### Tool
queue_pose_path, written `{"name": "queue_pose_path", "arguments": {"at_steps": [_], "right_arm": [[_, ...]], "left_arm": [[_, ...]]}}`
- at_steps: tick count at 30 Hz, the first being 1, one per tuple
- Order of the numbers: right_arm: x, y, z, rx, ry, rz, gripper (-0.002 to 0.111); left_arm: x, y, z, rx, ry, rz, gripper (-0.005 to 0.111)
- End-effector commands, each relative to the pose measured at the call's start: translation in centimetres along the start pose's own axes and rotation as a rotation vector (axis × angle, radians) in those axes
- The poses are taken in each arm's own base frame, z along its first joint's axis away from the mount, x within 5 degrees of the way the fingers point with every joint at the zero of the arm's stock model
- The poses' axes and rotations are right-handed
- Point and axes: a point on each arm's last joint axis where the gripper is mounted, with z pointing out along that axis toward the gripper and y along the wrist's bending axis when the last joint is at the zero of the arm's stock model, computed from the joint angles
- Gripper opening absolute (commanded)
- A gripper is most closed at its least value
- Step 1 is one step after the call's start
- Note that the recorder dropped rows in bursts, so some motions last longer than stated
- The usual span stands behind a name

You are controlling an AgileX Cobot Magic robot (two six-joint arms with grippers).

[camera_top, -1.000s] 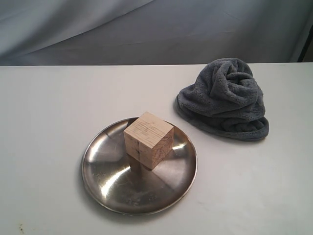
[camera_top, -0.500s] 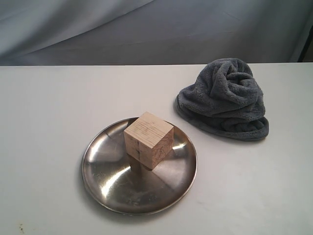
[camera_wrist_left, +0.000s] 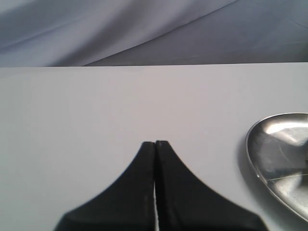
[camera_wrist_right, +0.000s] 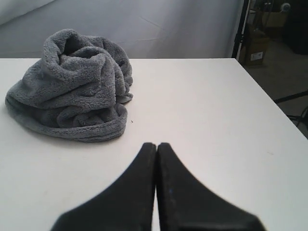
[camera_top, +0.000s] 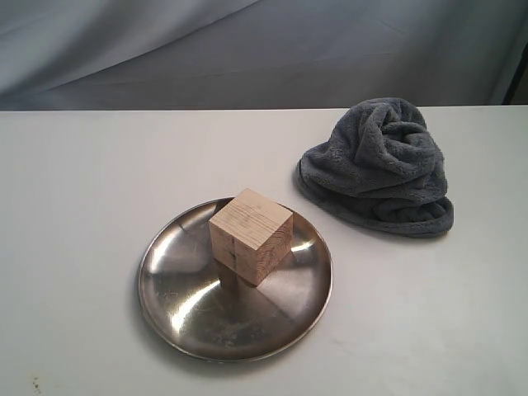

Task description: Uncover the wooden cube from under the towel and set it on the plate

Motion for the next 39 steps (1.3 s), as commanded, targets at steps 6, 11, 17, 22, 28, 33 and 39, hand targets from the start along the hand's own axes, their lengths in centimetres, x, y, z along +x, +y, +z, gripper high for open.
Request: {"name": "queue_pose_path", "arguments": {"at_steps": [6, 11, 17, 22, 28, 33, 39], "right_arm": [[0.02, 0.35, -0.02, -0.063, -0.009, -0.044, 0.000], [0.00, 0.49, -0.03, -0.079, -0.010, 0.003, 0.000], [-0.07, 0.51, -0.03, -0.081, -0.018, 0.008, 0.000], [-0.05, 0.52, -0.04, -0.082, -0.016, 0.010, 0.000], [0.09, 0.67, -0.05, -0.099, -0.003, -0.042, 0.000], [0.09, 0.77, -0.06, -0.109, -0.003, -0.046, 0.000], [0.09, 0.77, -0.06, -0.109, -0.003, -0.046, 0.000]], "left_arm": [[0.02, 0.00, 0.03, 0.000, -0.010, -0.006, 0.001], [0.02, 0.00, 0.03, 0.000, -0.010, -0.006, 0.001], [0.02, 0.00, 0.03, 0.000, -0.010, -0.006, 0.001], [0.02, 0.00, 0.03, 0.000, -0.010, -0.006, 0.001], [0.02, 0.00, 0.03, 0.000, -0.010, -0.006, 0.001], [0.02, 0.00, 0.03, 0.000, -0.010, -0.006, 0.001], [0.02, 0.00, 0.03, 0.000, -0.010, -0.006, 0.001]]}}
